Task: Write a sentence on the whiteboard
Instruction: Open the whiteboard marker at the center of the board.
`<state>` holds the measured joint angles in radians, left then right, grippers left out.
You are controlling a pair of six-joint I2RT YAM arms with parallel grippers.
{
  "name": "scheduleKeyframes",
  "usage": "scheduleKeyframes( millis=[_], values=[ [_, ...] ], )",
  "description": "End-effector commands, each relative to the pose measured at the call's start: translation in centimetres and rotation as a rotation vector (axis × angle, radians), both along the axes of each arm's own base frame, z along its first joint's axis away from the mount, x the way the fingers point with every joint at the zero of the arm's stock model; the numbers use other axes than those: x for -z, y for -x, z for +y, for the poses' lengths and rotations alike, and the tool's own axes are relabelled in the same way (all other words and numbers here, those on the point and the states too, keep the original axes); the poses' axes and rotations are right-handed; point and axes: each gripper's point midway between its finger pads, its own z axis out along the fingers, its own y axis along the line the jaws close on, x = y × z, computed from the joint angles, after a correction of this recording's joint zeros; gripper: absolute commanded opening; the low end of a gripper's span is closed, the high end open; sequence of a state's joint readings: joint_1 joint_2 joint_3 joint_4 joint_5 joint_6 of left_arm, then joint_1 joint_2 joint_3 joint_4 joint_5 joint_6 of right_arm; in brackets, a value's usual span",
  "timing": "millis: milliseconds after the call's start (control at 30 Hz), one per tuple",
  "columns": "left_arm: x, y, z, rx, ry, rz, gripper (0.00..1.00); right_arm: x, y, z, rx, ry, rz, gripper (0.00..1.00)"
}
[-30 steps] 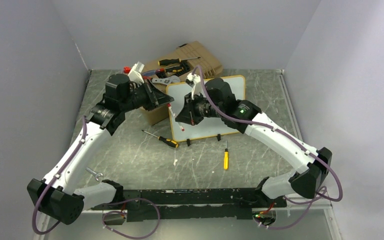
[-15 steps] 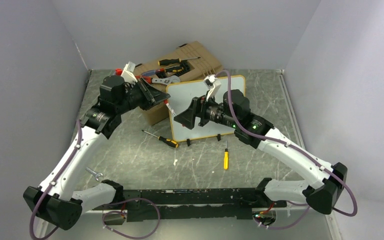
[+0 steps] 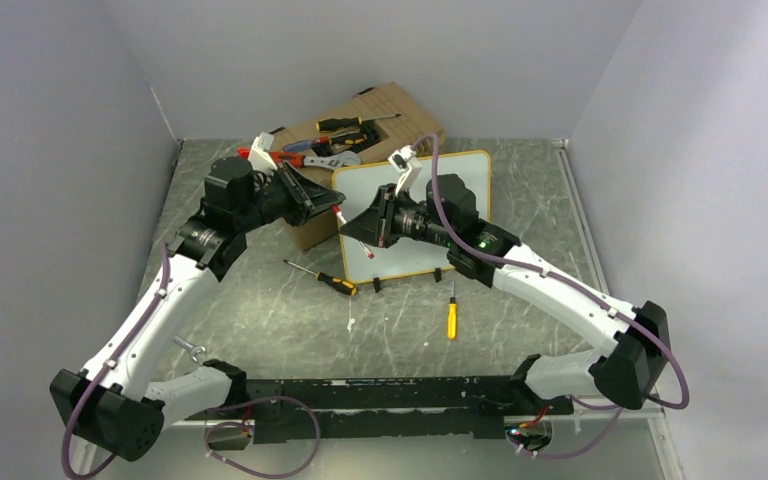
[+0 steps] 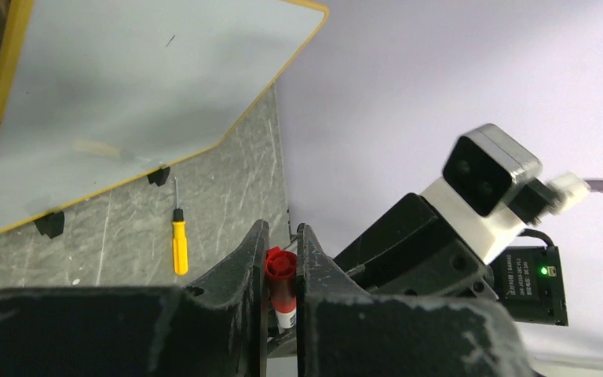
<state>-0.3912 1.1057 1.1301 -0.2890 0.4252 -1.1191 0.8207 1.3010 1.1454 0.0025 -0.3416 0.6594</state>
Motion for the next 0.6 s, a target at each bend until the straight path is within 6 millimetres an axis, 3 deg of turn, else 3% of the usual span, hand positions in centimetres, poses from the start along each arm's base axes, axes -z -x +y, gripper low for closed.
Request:
scheduleKeyframes(
  millis=[0, 33, 333, 567],
  values=[
    [-1.9, 0.7, 0.2, 0.001, 0.034, -0.06, 0.0, -4.1, 0.4, 0.5, -0.028, -0.131, -0.062, 0.03],
    [-2.0, 0.7, 0.4, -0.009, 0.032, -0.062, 0.0, -4.0, 0.4, 0.4, -0.024, -0.125, -0.058, 0.0],
    [-3.2, 0.4, 2.0, -0.104, 0.006, -0.086, 0.0, -0.6, 0.9, -1.4, 0.015, -0.039, -0.047, 0.0],
    [-4.2, -0.5, 5.4, -0.229, -0.034, -0.093, 0.0, 0.8, 3.1, -2.0, -0.074, 0.023, -0.028, 0.0]
  ],
)
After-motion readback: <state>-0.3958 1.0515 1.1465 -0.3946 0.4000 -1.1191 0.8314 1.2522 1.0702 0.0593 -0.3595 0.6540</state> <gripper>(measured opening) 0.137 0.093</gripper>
